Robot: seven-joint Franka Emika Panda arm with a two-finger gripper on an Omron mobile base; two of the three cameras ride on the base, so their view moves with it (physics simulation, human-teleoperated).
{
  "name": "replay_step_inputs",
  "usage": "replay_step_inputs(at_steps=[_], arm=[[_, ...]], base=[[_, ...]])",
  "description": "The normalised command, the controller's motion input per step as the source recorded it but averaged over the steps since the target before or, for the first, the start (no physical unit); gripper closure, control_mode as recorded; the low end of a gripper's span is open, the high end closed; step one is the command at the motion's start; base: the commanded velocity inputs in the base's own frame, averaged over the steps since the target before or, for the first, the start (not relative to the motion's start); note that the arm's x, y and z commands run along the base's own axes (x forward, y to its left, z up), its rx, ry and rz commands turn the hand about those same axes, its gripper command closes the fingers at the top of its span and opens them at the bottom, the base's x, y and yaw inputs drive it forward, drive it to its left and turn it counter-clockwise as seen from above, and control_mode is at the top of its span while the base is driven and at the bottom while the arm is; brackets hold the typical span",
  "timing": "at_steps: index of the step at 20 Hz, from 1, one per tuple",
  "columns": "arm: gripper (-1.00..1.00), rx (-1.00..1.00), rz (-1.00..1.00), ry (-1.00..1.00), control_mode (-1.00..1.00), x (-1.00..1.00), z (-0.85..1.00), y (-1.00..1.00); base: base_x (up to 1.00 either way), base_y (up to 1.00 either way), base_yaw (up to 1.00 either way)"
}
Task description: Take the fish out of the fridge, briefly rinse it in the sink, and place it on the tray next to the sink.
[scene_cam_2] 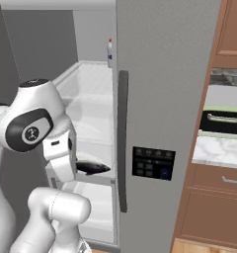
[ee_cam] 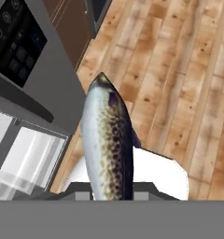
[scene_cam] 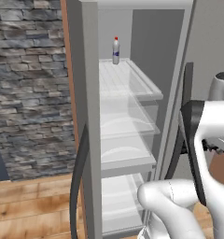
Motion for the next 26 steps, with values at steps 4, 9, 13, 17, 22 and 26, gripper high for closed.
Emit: replay_step_inputs(at_steps=[4, 9, 13, 17, 22, 26], arm=[[1.0, 0.0, 0.0, 0.0, -1.0, 0.0, 0.0, 0.0], [1.0, 0.0, 0.15, 0.03, 1.0, -0.18, -0.21, -0.01], [1.0, 0.0, 0.0, 0.0, 1.0, 0.0, 0.0, 0.0], [1.0, 0.0, 0.0, 0.0, 1.0, 0.0, 0.0, 0.0], [1.0, 0.0, 0.0, 0.0, 1.0, 0.0, 0.0, 0.0], [1.0, 0.0, 0.0, 0.0, 1.0, 0.0, 0.0, 0.0]], base=[[0.0, 0.0, 0.0], [-0.13, -0.02, 0.1], [-0.97, -0.19, 0.6], [-0.88, -0.3, 0.71], [-0.79, -0.25, 0.75], [-0.74, -0.21, 0.76]])
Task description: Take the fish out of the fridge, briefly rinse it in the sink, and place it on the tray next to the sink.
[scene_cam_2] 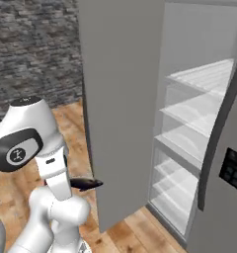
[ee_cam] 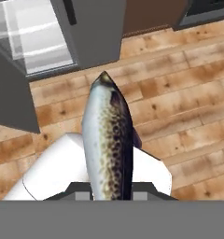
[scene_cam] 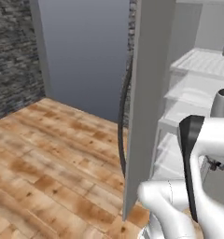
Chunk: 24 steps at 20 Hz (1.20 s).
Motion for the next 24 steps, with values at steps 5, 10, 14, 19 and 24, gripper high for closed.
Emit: replay_step_inputs(at_steps=[5, 10, 14, 19, 24], arm=[[1.0, 0.0, 0.0, 0.0, 1.0, 0.0, 0.0, 0.0], [1.0, 0.0, 0.0, 0.0, 1.0, 0.0, 0.0, 0.0], [1.0, 0.0, 0.0, 0.0, 1.0, 0.0, 0.0, 0.0], [1.0, 0.0, 0.0, 0.0, 1.0, 0.0, 0.0, 0.0], [1.0, 0.0, 0.0, 0.0, 1.0, 0.0, 0.0, 0.0]], base=[[-0.46, -0.02, 0.84], [-0.3, 0.0, 0.87], [-0.21, 0.0, 0.88], [-0.19, 0.0, 0.9], [-0.15, 0.0, 0.91]])
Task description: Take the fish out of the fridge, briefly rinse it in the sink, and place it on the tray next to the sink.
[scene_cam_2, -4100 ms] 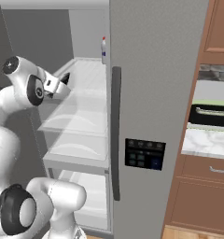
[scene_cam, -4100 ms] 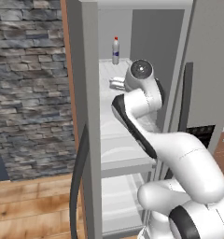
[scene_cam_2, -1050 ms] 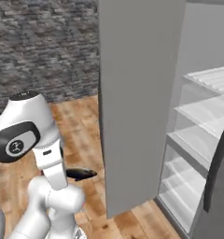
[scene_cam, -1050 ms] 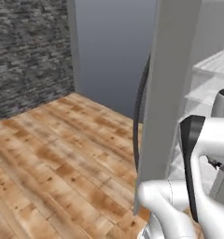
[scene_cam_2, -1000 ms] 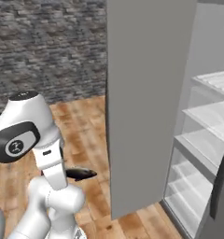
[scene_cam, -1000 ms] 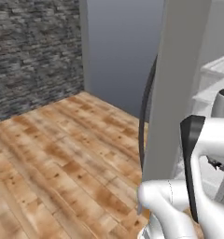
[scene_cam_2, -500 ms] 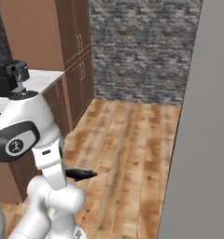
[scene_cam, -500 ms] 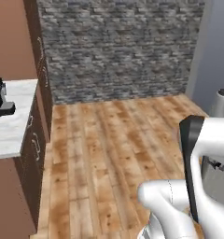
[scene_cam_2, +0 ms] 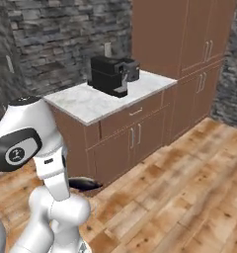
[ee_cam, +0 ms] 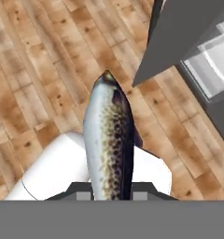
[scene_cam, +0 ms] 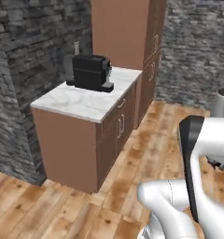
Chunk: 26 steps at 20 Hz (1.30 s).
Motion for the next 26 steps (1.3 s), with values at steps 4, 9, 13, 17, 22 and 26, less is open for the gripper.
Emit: replay_step_inputs(at_steps=[4, 9, 13, 17, 22, 26], arm=[[1.0, 0.0, 0.0, 0.0, 1.0, 0.0, 0.0, 0.0], [1.0, 0.0, 0.0, 0.0, 1.0, 0.0, 0.0, 0.0], [1.0, 0.0, 0.0, 0.0, 1.0, 0.0, 0.0, 0.0], [1.0, 0.0, 0.0, 0.0, 1.0, 0.0, 0.0, 0.0], [1.0, 0.0, 0.0, 0.0, 1.0, 0.0, 0.0, 0.0], [1.0, 0.0, 0.0, 0.0, 1.0, 0.0, 0.0, 0.0]], base=[[-0.14, 0.0, 0.93], [-0.1, 0.0, 0.95], [-0.07, 0.0, 0.96], [-0.05, 0.0, 0.97], [-0.03, 0.0, 1.0], [-0.03, 0.0, 1.0]])
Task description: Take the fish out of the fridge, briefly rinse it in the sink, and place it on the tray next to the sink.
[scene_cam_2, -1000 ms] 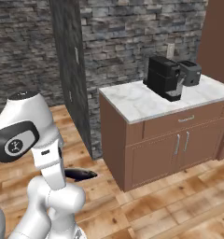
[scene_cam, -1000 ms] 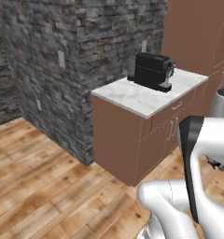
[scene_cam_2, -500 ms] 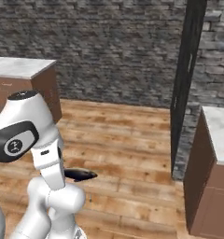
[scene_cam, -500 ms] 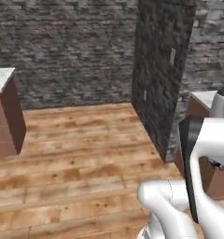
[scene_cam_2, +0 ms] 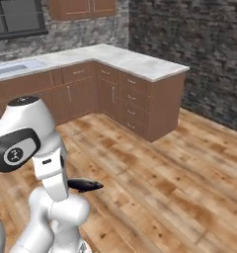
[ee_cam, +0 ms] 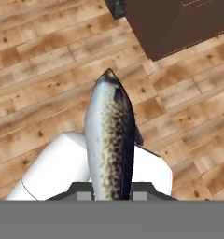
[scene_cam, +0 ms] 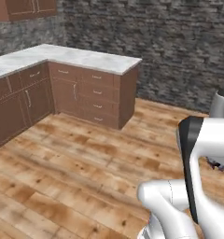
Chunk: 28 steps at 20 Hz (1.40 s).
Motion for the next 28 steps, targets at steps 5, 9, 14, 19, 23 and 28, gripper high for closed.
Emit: replay_step_inputs(at_steps=[5, 9, 14, 19, 23, 28], arm=[[1.0, 0.0, 0.0, 0.0, 1.0, 0.0, 0.0, 0.0], [1.0, 0.0, 0.0, 0.0, 1.0, 0.0, 0.0, 0.0], [1.0, 0.0, 0.0, 0.0, 1.0, 0.0, 0.0, 0.0], [1.0, 0.0, 0.0, 0.0, 1.0, 0.0, 0.0, 0.0], [1.0, 0.0, 0.0, 0.0, 1.0, 0.0, 0.0, 0.0], [1.0, 0.0, 0.0, 0.0, 1.0, 0.0, 0.0, 0.0]], base=[[-0.05, 0.0, 1.0], [-0.04, 0.0, 1.0], [0.95, -0.33, 0.45], [1.0, -0.49, 0.15], [1.0, -0.51, 0.11], [1.0, -0.49, 0.1]])
